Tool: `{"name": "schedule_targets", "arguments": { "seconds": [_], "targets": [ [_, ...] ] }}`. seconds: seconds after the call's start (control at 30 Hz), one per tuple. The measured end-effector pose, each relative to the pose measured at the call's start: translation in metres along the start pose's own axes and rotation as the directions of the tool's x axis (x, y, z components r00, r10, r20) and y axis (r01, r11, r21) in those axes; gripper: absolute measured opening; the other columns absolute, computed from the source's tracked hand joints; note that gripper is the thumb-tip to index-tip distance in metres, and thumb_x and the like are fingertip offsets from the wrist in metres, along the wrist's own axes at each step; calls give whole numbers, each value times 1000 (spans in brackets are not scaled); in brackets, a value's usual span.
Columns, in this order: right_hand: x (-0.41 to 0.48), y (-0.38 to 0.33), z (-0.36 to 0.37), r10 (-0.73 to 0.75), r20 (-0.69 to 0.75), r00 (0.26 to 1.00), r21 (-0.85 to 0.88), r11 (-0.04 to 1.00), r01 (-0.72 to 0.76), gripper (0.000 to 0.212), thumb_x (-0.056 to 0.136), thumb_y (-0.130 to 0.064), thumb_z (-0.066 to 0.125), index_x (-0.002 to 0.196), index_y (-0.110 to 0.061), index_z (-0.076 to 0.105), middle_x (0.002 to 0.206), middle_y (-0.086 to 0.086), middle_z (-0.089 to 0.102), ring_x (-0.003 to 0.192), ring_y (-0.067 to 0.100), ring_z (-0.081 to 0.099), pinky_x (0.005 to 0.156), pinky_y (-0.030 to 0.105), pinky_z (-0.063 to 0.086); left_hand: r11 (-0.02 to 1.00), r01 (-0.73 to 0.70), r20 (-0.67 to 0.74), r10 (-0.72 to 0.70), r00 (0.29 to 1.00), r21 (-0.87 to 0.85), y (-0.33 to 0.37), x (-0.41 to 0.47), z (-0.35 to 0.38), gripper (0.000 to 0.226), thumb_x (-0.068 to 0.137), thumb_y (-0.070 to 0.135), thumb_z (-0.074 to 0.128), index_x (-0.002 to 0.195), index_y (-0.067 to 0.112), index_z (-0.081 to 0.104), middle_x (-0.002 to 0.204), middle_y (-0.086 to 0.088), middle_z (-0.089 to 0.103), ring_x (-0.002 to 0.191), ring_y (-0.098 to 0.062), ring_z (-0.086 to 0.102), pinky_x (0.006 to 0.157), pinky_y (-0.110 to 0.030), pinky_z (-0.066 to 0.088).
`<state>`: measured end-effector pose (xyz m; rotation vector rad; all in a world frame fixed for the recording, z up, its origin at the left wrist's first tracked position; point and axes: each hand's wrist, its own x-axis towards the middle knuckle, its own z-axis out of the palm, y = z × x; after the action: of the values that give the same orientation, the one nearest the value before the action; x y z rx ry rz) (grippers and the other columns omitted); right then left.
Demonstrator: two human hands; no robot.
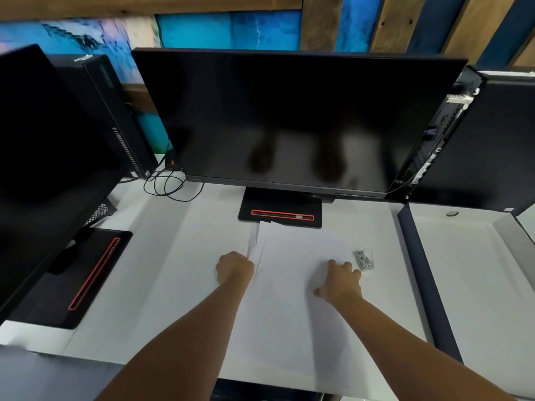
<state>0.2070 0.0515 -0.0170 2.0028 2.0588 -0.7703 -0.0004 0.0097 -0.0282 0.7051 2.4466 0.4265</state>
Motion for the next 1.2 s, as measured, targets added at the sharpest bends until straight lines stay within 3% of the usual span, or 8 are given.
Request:
{"name": "schedule_targets", "arguments": {
  "seconds": [0.1,0.2,0.4,0.53,0.7,0.9,1.03,1.2],
  "targets": [
    [-1,0,0,-1,-3,1000,3,1000,1,62,76,-31,74,125,-14,41,125,11,39,120,33,35,88,39,46,998,-30,30,32,999,-63,-1,-1,-2,13,79,11,58,68,15,63,77,-3,64,71,-22,60,47,-19,35],
    [-2,0,0,-1,-9,1000,6,1000,1,61,76,-31,74,125,-14,40,124,11,39,119,33,36,87,39,46,973,-67,16,72,997,-219,-4,-6,-3,16,82,10,59,96,12,65,92,-1,64,85,-22,61,63,-23,40],
    [-3,1,1,-3,-23,1000,18,1000,4,60,76,-31,74,124,-14,41,123,11,40,118,33,37,87,40,47,860,-106,-17,113,993,-499,-12,-10,-5,28,79,4,65,106,11,58,93,-2,60,81,-20,55,56,-18,37],
    [-4,0,1,-11,-36,999,23,1000,12,60,76,-30,74,123,-13,40,122,10,39,116,33,38,86,39,47,815,-110,28,153,988,-568,-11,-9,-4,7,85,6,62,93,8,62,71,4,52,77,-18,49,60,-18,37],
    [-6,3,1,-19,-57,998,50,998,22,61,75,-29,75,122,-12,40,121,11,40,114,33,39,85,39,47,809,-143,46,205,978,-570,-9,-9,-2,8,91,11,56,99,9,55,93,-2,54,91,-19,50,77,-24,37],
    [-8,9,2,-37,-78,996,100,994,45,64,73,-32,77,120,-11,40,122,12,39,114,34,39,89,38,43,761,-153,-15,186,982,-630,-14,-6,-2,21,82,9,68,71,15,51,72,0,54,78,-20,50,63,-20,38],
    [-9,10,1,-45,-84,995,91,994,53,68,71,-33,78,122,-10,39,123,13,40,114,34,40,89,36,43,695,-105,30,179,983,-712,-14,-9,-5,18,81,17,73,95,14,62,94,-4,63,93,-21,59,80,-24,43],
    [-10,11,2,-45,-84,995,114,992,54,69,72,-33,78,123,-11,38,124,13,39,116,33,38,90,38,44,723,-112,149,287,946,-681,-6,-17,-7,14,80,6,72,92,12,69,96,-7,73,87,-21,69,70,-21,53]
  ]
}}
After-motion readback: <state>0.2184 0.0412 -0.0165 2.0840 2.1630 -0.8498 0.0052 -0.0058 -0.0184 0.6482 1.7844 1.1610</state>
